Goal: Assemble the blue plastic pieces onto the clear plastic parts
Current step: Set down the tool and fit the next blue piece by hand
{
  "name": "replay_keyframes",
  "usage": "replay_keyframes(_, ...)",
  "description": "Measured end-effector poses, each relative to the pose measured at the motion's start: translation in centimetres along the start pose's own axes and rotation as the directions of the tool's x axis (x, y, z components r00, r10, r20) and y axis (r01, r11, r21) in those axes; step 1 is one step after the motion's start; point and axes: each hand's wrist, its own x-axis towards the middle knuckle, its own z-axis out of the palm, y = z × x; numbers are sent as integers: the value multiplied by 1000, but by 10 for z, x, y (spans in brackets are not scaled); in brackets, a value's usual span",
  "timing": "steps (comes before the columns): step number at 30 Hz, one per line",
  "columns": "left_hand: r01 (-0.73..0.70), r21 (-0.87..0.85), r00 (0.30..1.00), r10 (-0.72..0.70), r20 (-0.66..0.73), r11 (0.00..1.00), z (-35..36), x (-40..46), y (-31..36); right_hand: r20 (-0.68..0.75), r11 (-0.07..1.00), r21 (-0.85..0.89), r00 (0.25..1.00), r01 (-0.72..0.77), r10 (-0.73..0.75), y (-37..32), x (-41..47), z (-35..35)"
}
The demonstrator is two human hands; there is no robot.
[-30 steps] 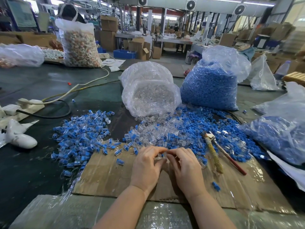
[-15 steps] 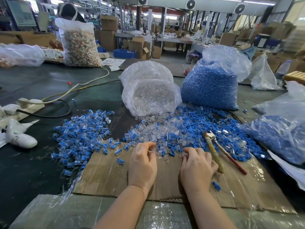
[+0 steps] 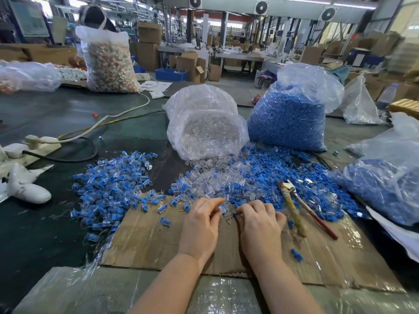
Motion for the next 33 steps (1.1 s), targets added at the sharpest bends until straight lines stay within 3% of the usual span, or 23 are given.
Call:
replay_keyframes(4, 40, -22, 999, -40, 6, 999, 0, -1, 0, 26, 1000, -21, 1000, -3, 3, -1, 0, -2)
replay_keyframes(13, 129, -69, 986, -136, -96, 989, -2, -1, 0, -135, 989, 147, 991, 35, -15, 2, -3, -4)
replay_keyframes(20, 52, -52, 996, -48, 79, 997, -1, -1, 0, -60, 968, 251, 998, 12, 3, 3, -2, -4)
replay_keyframes(28, 195, -239, 978, -171, 117, 951, -1, 0, -3, -34, 876, 481, 999, 34, -20, 8, -1, -7)
replay_keyframes(33, 223, -253, 972, -196, 126, 941, -1, 2, -3, -37, 787, 616, 999, 32, -12, 10, -1, -7)
